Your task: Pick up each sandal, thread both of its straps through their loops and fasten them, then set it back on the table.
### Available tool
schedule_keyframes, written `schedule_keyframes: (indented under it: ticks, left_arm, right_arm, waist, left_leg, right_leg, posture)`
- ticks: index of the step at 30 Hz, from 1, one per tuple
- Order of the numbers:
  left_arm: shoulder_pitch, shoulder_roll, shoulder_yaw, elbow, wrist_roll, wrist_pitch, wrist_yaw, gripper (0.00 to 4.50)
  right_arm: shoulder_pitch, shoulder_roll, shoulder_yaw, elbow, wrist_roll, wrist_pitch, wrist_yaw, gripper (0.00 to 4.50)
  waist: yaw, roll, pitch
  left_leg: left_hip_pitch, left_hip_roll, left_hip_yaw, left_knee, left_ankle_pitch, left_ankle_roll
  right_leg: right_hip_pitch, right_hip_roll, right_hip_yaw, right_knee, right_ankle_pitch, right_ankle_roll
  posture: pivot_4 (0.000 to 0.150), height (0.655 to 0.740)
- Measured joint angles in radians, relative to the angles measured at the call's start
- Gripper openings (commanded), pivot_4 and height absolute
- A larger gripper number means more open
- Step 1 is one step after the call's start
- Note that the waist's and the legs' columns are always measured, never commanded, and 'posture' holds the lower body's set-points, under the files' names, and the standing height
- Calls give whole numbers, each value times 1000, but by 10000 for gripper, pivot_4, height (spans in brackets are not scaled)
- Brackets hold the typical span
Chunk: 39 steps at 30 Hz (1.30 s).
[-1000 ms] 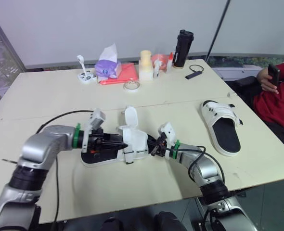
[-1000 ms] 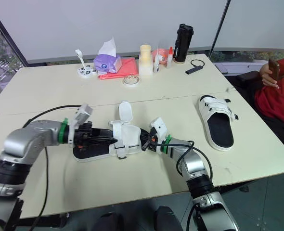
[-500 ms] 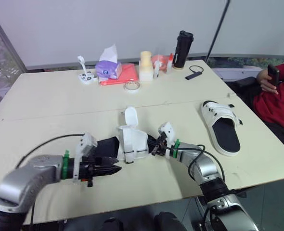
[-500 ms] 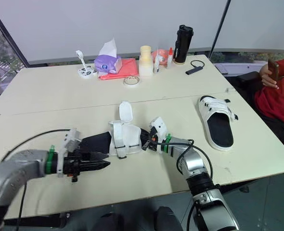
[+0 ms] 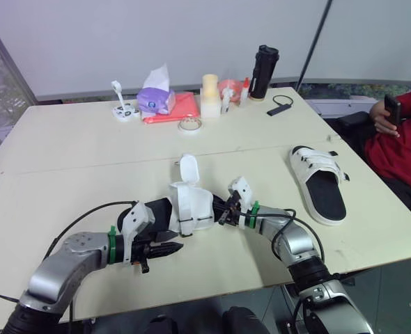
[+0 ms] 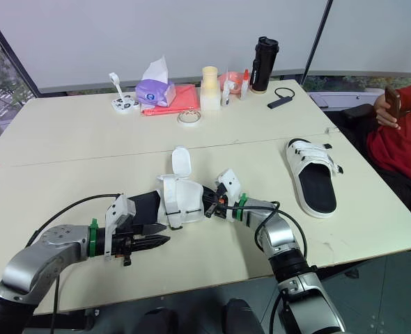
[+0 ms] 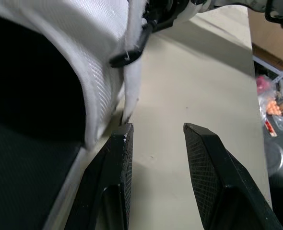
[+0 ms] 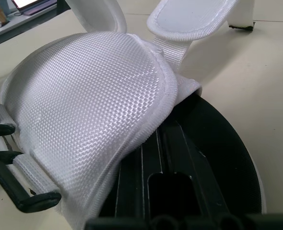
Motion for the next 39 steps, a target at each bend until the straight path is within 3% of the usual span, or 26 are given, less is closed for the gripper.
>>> schedule_keyframes:
  ticks: [8, 12, 33, 34, 39]
  left_arm:
    - [-23, -15, -4, 14, 2, -9, 8, 16754]
    - [-44, -53, -23, 39, 25, -30, 26, 3402]
    - [-83, -76, -69, 91, 58, -29, 24, 3402]
    - [-86, -80, -70, 96, 62, -29, 24, 1613]
    - [-99, -90, -70, 102, 62, -26, 25, 1613]
  right_arm:
    - [3, 2, -1, -2, 0, 0, -3, 0]
    - [3, 4, -1, -3, 0, 0, -4, 0]
    - [7, 5, -2, -8, 0, 0, -10, 0]
    - [7, 5, -2, -8, 0, 0, -10, 0]
    - [7, 5, -2, -8, 0, 0, -10, 0]
  waist:
    - [0, 0, 0]
    - [0, 0, 0]
    - [0, 0, 0]
    - [0, 0, 0]
    - [0, 0, 0]
  left_leg:
    - [0, 0, 0, 0, 0, 0]
    - [0, 0, 0, 0, 0, 0]
    - [0, 0, 0, 0, 0, 0]
    - [0, 0, 0, 0, 0, 0]
    - [0, 0, 0, 0, 0, 0]
  right_leg:
    - [0, 0, 0, 0, 0, 0]
    - [0, 1, 0, 0, 0, 0]
    - [0, 1, 0, 0, 0, 0]
    - [0, 1, -1, 0, 0, 0]
    - [0, 1, -1, 0, 0, 0]
  posture:
    - [1500, 7400]
    - [1500, 7400]
    - [1500, 7400]
    - [1500, 7400]
    - [1500, 7400]
